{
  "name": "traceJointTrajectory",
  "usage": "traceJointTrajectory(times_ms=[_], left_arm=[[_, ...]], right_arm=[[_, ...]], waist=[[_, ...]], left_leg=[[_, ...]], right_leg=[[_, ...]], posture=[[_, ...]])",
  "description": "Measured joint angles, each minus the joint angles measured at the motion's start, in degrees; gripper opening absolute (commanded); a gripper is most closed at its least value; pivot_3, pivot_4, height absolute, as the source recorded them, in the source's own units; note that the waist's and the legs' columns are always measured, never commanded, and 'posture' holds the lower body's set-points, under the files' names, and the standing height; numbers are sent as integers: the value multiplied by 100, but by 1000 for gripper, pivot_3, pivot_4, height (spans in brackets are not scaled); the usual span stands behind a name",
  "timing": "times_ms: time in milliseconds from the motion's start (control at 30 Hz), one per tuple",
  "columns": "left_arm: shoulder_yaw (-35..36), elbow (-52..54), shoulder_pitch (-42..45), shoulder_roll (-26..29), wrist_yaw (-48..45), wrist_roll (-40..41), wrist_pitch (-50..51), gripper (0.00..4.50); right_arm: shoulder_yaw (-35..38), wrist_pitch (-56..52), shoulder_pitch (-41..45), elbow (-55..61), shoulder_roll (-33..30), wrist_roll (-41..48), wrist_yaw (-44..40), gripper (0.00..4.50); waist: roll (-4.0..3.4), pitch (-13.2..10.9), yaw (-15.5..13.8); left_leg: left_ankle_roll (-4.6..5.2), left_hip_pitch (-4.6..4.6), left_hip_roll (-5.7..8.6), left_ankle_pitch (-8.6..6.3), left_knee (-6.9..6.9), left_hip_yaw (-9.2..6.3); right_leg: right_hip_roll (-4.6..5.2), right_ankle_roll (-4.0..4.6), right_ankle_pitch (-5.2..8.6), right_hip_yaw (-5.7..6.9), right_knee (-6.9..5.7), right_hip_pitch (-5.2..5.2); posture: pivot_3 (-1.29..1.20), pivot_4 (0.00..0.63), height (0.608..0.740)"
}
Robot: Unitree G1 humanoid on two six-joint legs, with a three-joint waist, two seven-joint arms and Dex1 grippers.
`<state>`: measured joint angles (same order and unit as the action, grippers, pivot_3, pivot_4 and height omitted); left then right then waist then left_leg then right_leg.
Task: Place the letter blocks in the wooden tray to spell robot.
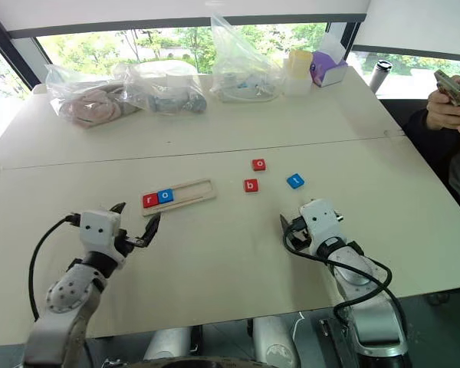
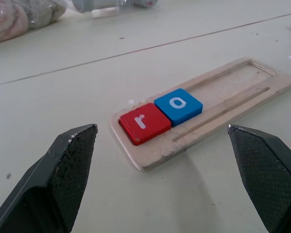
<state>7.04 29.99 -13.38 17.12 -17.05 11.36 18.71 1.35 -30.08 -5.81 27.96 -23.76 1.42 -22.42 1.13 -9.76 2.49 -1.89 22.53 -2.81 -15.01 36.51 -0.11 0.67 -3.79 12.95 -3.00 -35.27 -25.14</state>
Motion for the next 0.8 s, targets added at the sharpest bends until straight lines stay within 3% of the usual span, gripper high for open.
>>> traceJointTrajectory(times_ms=[100,200,333,600,800], left_arm=[[255,-138,375,621,-728,503,122,4500],[455,-1495,1469,2384,-2720,1347,599,4500],[362,-3192,2675,3285,-4312,1397,386,4500],[-954,-5588,4569,3421,-6517,755,-305,4500],[-1546,-7132,5553,3002,-7202,8,-1429,4500]], right_arm=[[-27,-184,149,63,-414,395,-637,4446],[148,-649,723,200,-1366,1410,-1908,4446],[340,-856,1273,352,-2057,2132,-2808,4446],[153,-833,2244,281,-2477,2415,-3369,4446],[-59,-836,2479,279,-2471,2462,-3380,4446]], waist=[[0,-1,-4],[3,-56,3],[6,-71,15],[13,-72,-63],[13,-72,-159]], left_leg=[[0,-2,1,0,10,0],[-1,-2,1,0,58,-16],[-1,-5,3,-1,53,-11],[29,55,10,-15,61,-19],[37,51,10,-19,71,-19]], right_leg=[[0,0,0,0,-7,4],[-9,7,-2,4,-42,-4],[-3,11,-5,4,-12,3],[-9,9,-11,9,-47,-42],[-12,6,-5,7,-88,-56]], posture=[[0,150,740],[0,150,740],[0,150,740],[0,150,740],[0,150,740]])
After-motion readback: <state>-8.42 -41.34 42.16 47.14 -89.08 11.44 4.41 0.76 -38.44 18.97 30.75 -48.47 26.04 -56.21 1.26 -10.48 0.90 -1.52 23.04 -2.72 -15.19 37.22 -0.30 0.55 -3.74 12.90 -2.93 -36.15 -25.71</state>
